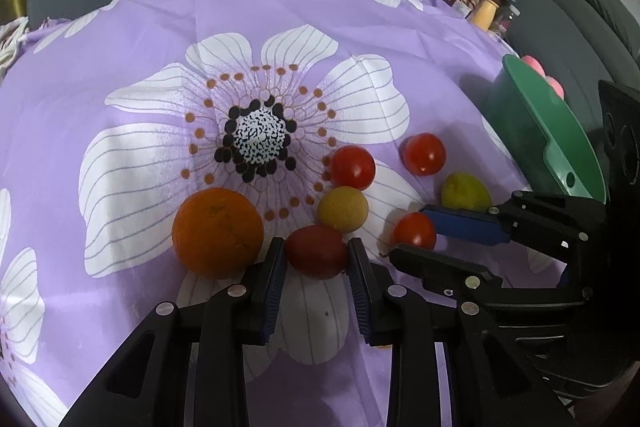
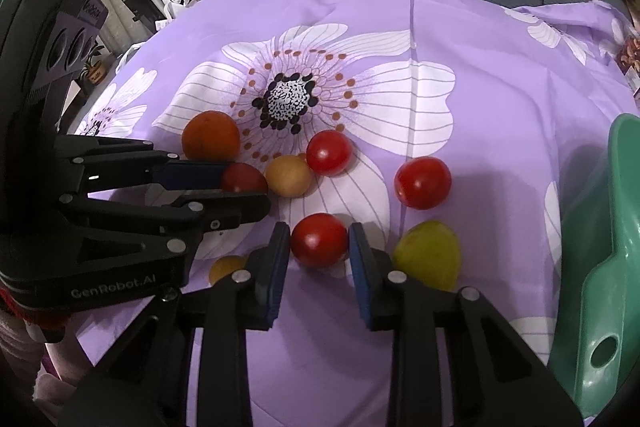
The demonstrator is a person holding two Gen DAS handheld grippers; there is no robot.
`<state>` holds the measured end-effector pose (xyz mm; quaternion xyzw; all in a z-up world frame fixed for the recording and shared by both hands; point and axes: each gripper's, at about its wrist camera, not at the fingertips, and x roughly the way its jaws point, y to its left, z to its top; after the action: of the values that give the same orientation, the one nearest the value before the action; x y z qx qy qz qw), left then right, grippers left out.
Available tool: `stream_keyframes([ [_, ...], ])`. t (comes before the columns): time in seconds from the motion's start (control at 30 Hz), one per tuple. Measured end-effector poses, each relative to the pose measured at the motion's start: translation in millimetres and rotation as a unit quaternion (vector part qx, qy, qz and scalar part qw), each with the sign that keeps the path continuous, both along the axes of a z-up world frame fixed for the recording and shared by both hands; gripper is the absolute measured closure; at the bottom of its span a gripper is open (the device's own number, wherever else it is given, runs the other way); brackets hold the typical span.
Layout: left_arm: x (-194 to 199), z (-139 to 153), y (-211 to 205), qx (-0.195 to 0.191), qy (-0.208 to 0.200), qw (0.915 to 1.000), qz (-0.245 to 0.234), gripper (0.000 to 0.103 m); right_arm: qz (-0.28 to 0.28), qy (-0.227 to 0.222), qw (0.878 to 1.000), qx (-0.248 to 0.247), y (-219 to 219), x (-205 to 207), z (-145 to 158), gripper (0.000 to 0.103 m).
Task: Organize fruits
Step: 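Lift the red cherry tomato and carry it over the green bowl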
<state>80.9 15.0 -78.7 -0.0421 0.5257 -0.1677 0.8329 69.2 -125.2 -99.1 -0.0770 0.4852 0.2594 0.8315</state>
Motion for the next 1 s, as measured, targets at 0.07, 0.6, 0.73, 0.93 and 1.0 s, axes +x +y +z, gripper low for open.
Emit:
stream_keyframes([
  [0.07, -1.9, 1.7, 0.7, 0.000, 0.000, 1.0000, 0.002, 0.072, -0.003, -0.004, 1.000, 0.005, -2.5, -2.3, 3.2, 0.073],
  [0.6, -32.4, 43.4, -1.6, -0.020, -0.028, 0.9994, -0.001, 0.072, -0.029, -0.067, 0.997, 0.032, -26.2, -41.7, 46.9, 0.073],
  [0.73, -37.0, 55.4, -10.3, -0.021, -0.041, 0.9989, -0.011, 0.072, -0.039, -0.081, 0.995, 0.038, -36.5, -49.9, 56.1, 0.073],
  [0.93, -41.1, 71.5, -31.5, -0.021, -0.059, 0.9974, -0.036, 0.072, -0.060, -0.095, 0.993, 0.048, -54.6, -59.4, 68.0, 0.073],
  [1.0, -41.8, 76.1, -39.6, -0.022, -0.063, 0.9967, -0.046, 0.072, -0.069, -0.101, 0.991, 0.051, -62.6, -62.3, 72.0, 0.073],
])
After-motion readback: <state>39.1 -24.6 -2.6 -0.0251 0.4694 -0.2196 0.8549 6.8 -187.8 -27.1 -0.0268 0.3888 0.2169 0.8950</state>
